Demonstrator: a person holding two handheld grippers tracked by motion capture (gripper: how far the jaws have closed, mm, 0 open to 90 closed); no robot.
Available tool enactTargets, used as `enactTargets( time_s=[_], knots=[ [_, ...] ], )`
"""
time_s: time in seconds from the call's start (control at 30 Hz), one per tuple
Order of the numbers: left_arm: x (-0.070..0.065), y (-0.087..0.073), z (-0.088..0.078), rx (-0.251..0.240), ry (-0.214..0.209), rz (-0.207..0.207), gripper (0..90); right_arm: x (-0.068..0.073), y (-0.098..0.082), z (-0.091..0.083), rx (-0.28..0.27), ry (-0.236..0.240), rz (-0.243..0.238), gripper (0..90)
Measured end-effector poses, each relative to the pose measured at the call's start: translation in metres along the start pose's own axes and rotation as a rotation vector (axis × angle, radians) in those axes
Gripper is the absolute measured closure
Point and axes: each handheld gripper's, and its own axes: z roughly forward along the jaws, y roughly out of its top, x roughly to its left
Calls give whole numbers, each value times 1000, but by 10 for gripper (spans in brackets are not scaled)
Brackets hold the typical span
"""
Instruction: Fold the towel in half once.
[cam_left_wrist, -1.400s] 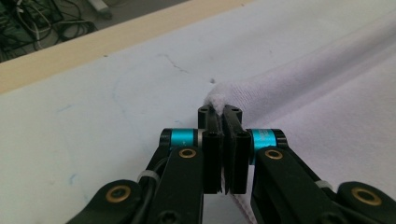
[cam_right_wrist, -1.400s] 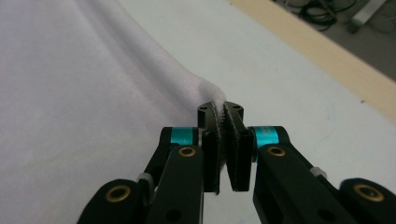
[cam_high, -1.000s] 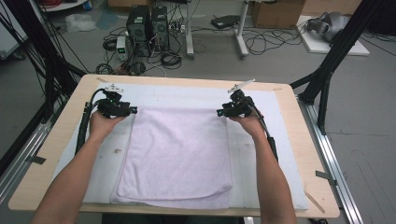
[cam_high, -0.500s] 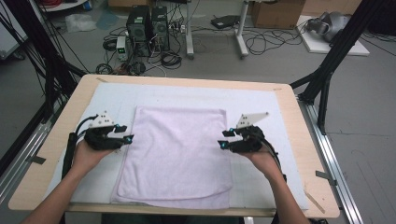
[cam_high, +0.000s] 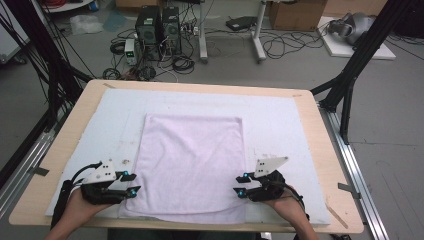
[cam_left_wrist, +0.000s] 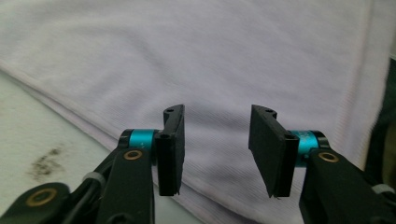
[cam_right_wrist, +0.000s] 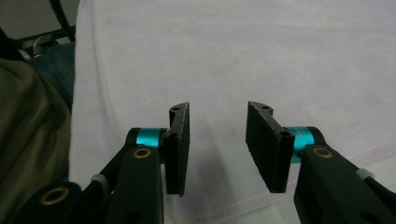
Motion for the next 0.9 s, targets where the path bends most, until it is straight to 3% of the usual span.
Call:
enactTargets(
  time_s=[0.2,0.33,0.5,0.6,0.7,0.9],
  knots=[
    [-10,-14,2,59,-64,25,615,10,-11,2,6,36,-9,591],
    [-12,-21,1,63,-68,28,617,14,-16,6,30,52,-17,602],
    [-16,-21,0,68,-60,63,617,16,-18,7,43,54,-18,614],
    [-16,-22,0,66,-67,68,697,18,-18,7,53,54,-26,664],
    [-15,-21,0,74,-63,60,850,18,-18,8,58,61,-32,839],
    [-12,-16,-7,61,-39,46,882,18,-12,5,59,67,-32,881]
  ],
)
